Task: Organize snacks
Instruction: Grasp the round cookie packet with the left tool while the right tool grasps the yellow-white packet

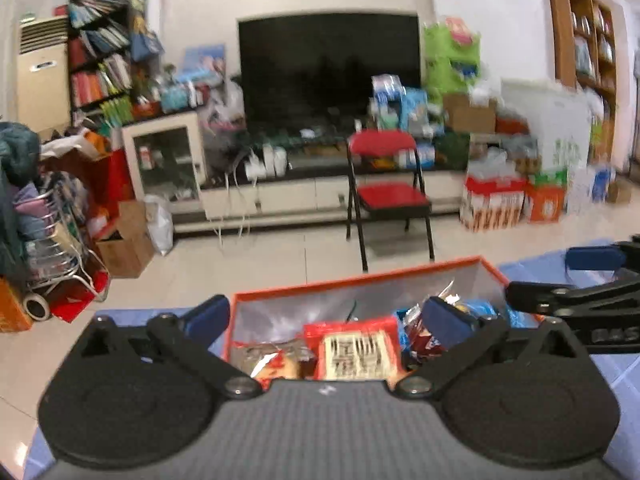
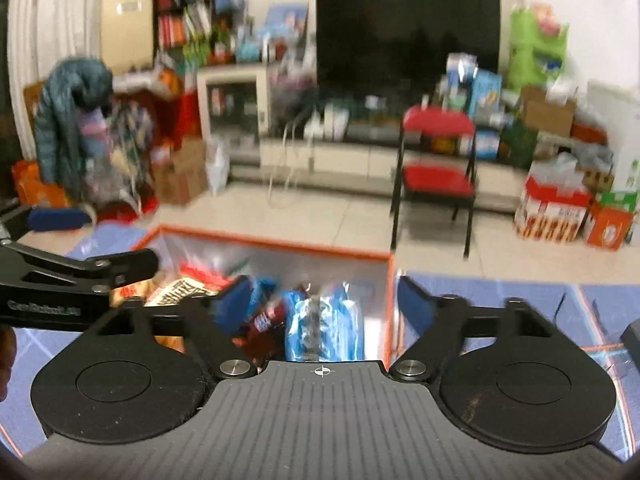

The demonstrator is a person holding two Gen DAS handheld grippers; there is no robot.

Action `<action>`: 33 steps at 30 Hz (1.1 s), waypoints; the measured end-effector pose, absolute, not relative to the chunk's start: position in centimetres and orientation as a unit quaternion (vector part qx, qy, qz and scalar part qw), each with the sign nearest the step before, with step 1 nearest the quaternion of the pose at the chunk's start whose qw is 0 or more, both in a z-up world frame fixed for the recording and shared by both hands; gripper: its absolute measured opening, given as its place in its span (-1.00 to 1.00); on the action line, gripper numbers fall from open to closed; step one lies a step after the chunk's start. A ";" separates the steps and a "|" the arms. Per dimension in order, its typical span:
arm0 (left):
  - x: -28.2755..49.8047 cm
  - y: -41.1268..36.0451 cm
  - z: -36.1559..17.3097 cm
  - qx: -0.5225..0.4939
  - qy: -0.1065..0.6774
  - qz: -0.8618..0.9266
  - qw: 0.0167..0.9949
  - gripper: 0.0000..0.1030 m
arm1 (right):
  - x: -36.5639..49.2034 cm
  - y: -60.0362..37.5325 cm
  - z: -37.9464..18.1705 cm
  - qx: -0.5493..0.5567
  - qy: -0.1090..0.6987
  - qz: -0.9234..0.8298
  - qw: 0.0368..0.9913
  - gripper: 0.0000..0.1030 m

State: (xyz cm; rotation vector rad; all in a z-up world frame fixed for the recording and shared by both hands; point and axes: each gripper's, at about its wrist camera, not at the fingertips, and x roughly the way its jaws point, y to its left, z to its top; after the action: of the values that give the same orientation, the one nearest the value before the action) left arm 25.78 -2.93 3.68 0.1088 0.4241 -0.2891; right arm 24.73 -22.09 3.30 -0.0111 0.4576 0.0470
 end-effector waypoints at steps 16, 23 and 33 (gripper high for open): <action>16.3 3.6 -5.6 0.089 0.271 -0.133 0.949 0.99 | 18.6 -15.7 -7.9 -0.017 0.298 0.117 0.947 0.31; 16.0 4.4 -6.5 0.078 0.283 -0.125 0.948 0.99 | 21.6 -14.5 -10.2 -0.014 0.338 0.127 0.933 0.01; 16.1 3.1 -7.2 0.079 0.297 -0.133 0.942 0.99 | 19.9 -16.8 -11.4 -0.021 0.357 0.089 0.930 -0.10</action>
State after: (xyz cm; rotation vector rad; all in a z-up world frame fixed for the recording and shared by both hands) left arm 16.08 3.11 -7.19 0.1612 0.6060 -0.2719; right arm 19.93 -16.79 -11.44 -0.0436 0.7310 0.1818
